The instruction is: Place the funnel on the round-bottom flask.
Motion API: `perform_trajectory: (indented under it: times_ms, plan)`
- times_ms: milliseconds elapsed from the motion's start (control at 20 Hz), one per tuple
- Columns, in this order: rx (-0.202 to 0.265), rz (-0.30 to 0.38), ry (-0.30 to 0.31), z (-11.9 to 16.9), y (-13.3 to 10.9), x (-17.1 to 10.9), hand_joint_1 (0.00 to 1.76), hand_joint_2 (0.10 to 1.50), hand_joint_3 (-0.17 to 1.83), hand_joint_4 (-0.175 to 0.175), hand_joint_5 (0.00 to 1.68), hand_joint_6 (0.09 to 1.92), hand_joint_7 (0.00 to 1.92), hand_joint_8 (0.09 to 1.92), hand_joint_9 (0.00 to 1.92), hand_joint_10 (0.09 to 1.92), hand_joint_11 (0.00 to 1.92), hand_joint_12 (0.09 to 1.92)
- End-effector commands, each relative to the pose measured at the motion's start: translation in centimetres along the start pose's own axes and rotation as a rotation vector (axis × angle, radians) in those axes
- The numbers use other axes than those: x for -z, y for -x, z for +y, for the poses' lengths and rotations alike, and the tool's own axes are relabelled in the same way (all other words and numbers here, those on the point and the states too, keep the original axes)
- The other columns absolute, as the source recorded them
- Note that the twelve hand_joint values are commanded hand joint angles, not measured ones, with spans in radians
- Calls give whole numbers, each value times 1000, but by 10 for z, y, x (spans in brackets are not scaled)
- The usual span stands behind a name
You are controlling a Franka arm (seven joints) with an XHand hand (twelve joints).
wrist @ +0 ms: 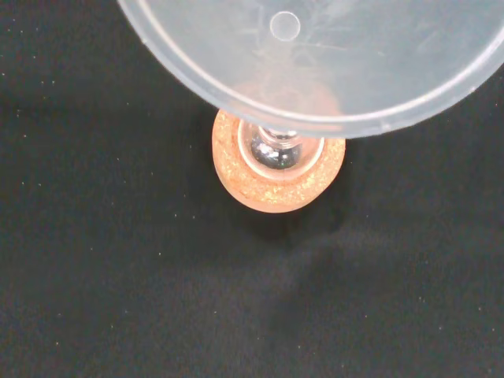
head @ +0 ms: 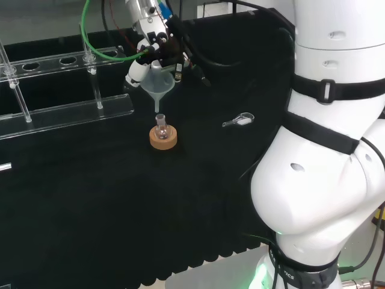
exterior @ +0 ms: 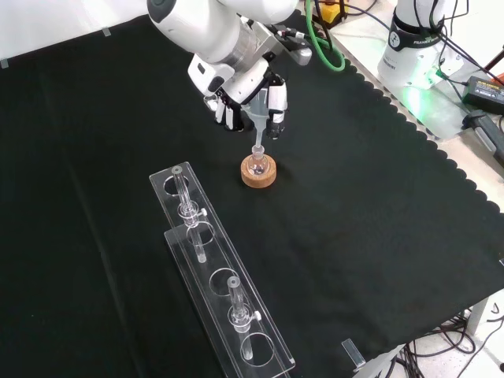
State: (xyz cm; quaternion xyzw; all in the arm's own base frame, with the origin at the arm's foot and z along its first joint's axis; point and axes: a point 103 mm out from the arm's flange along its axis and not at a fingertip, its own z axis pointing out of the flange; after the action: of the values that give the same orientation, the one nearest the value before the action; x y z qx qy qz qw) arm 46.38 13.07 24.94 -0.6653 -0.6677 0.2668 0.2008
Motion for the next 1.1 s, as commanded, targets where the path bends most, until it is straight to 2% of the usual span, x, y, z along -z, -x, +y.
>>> perform_trajectory:
  times_ms: [50,150,200,300,450,550,750,850,1050,1100]
  plan:
    - [-14,0,-31,8,10,-9,1063,951,385,-10,943,1143,595,1447,1234,1082,1529,807]
    - [-5,0,-25,8,15,-10,1063,950,386,-10,943,1144,595,1448,1235,1082,1529,807]
    - [-24,-14,-31,7,4,-8,1063,950,387,-10,943,1144,596,1448,1235,1083,1529,807]
    - [-27,-7,-36,7,2,-8,1063,950,387,-10,943,1144,596,1448,1236,1083,1529,807]
    - [-22,14,-42,10,20,-15,1064,949,388,-10,943,1144,597,1449,1237,1084,1529,807]
    - [-27,-4,-47,9,7,-13,1064,949,389,-10,943,1144,598,1449,1238,1084,1529,807]
    - [-16,22,-62,14,18,-17,1064,947,393,-11,943,1144,600,1451,1239,1085,1530,808]
    - [-26,15,-65,14,9,-15,1064,945,396,-12,943,1144,600,1451,1239,1085,1529,808]
    - [-7,34,-79,26,26,-22,1065,944,399,-12,944,1145,600,1452,1240,1086,1529,809]
    - [-19,15,-75,27,16,-22,1065,943,399,-12,944,1145,600,1452,1240,1086,1529,809]
